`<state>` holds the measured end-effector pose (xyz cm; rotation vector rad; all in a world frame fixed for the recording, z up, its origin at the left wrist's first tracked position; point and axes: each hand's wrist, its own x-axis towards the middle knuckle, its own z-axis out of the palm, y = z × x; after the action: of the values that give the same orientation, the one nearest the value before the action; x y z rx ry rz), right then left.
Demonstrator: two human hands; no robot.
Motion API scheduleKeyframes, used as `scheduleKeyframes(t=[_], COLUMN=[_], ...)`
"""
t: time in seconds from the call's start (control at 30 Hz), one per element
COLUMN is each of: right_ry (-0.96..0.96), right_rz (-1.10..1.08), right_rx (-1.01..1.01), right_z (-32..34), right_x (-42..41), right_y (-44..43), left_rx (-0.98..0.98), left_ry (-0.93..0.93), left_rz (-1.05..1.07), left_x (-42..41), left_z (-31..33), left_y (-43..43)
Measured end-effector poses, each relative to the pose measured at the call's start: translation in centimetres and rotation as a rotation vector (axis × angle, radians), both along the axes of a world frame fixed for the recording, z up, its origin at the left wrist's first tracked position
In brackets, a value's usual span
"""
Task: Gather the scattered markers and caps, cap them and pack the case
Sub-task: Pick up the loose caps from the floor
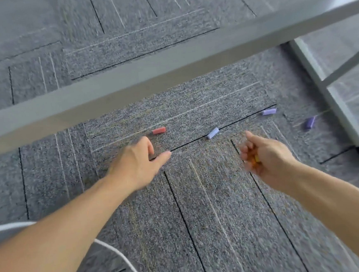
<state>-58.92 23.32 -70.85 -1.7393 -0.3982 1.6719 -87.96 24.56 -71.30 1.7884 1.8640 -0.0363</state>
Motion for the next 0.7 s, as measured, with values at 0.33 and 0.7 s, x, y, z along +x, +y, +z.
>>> scheduleKeyframes(t=[0.33, 0.7], right_ry=[-1.155, -0.012], right_rz=[0.722, -0.190], right_rx=[-0.023, -0.018], right_z=[-0.8, -0.8], right_x=[4.5, 7.1], right_y=[-1.1, 0.8], left_rx=[-0.189, -0.134], left_ry=[-0.498, -0.929], left_rz=[0.305, 0.707], left_x=[3.1, 4.5], left_z=[-0.8, 0.9], left_y=[0.4, 5.7])
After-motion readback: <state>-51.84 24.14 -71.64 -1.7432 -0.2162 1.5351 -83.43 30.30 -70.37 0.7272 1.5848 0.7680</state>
